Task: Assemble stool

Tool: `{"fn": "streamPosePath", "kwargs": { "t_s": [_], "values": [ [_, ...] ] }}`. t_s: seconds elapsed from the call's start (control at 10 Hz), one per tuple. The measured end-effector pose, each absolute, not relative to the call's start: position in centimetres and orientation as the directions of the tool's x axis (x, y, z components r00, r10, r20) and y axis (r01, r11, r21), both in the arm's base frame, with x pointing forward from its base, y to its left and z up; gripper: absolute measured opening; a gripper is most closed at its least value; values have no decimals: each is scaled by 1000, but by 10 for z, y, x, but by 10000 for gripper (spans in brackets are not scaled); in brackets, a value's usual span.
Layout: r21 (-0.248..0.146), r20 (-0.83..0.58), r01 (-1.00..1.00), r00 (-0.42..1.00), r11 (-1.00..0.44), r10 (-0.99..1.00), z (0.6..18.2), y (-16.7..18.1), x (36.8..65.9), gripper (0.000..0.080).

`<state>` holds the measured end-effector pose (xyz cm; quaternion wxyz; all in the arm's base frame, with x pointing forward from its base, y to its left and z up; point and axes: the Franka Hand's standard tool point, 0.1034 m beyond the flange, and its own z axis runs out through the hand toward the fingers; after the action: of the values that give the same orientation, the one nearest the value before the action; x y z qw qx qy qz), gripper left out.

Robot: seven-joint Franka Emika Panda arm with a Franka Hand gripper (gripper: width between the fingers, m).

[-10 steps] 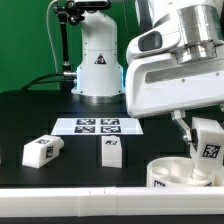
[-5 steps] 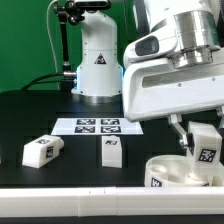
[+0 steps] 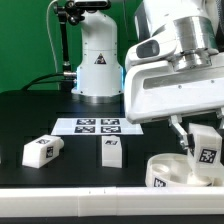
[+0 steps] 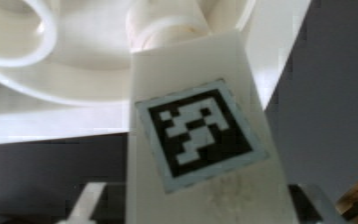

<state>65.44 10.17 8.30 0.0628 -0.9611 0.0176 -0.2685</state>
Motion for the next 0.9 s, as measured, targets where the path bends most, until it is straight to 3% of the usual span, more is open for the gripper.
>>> {"fn": "streamPosePath", "kwargs": {
  "t_s": [0.2,0.3,0.4,0.6,0.9],
  "values": [
    [-130,514,0,855,-992,-67,83,102,654,328],
    [-130,514,0,855,-992,-67,83,102,654,497],
    [-130,514,0,855,-992,-67,83,102,654,601],
    [-128,501,6,863,-992,-59,85,100,655,634],
    [-137,471,12,880,-991,-55,102,100,660,648]
  ]
}}
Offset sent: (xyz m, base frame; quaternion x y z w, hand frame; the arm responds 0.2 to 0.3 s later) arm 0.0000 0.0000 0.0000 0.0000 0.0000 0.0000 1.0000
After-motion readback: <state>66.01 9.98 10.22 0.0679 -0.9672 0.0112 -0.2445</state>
